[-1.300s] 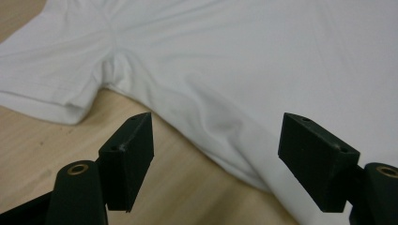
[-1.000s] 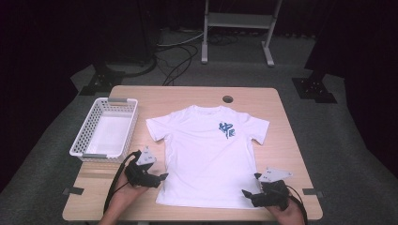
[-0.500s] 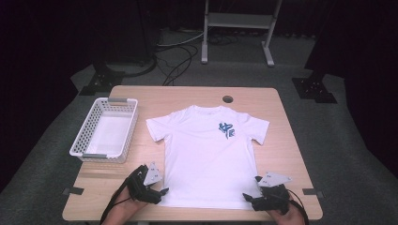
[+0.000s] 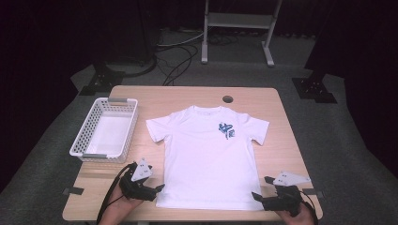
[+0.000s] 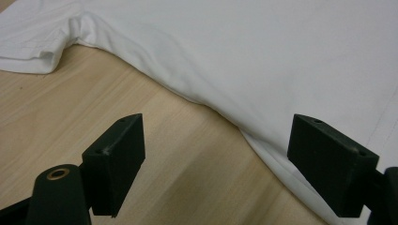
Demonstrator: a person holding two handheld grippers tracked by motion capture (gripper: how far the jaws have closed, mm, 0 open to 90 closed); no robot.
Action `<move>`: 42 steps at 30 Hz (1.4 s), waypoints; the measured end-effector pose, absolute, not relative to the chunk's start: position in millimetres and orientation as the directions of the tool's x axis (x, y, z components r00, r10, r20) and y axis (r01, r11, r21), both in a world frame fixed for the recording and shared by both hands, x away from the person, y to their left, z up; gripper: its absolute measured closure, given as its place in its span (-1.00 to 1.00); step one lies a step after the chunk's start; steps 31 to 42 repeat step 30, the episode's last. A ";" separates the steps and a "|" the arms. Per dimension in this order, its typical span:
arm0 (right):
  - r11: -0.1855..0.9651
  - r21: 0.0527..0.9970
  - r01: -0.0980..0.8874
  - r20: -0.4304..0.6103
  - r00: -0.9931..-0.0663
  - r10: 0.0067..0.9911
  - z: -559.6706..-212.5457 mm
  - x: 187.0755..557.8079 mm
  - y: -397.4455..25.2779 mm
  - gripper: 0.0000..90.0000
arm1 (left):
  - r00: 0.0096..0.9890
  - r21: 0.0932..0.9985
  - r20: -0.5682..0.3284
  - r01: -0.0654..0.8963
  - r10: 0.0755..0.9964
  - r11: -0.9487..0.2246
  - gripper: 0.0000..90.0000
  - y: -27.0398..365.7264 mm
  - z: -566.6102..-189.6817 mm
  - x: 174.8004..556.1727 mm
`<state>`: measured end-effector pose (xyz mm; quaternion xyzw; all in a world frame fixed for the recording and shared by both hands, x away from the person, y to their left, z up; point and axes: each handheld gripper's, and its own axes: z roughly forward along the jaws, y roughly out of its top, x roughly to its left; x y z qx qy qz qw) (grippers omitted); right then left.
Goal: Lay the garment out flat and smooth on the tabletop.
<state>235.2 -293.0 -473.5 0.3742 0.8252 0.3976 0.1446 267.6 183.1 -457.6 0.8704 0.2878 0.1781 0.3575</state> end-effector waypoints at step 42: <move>0.216 0.818 0.533 0.151 -0.562 0.813 -476.7 203.2 -342.9 -0.58 | 0.702 0.819 0.017 0.398 0.712 -0.412 -0.61 206.2 -455.4 254.0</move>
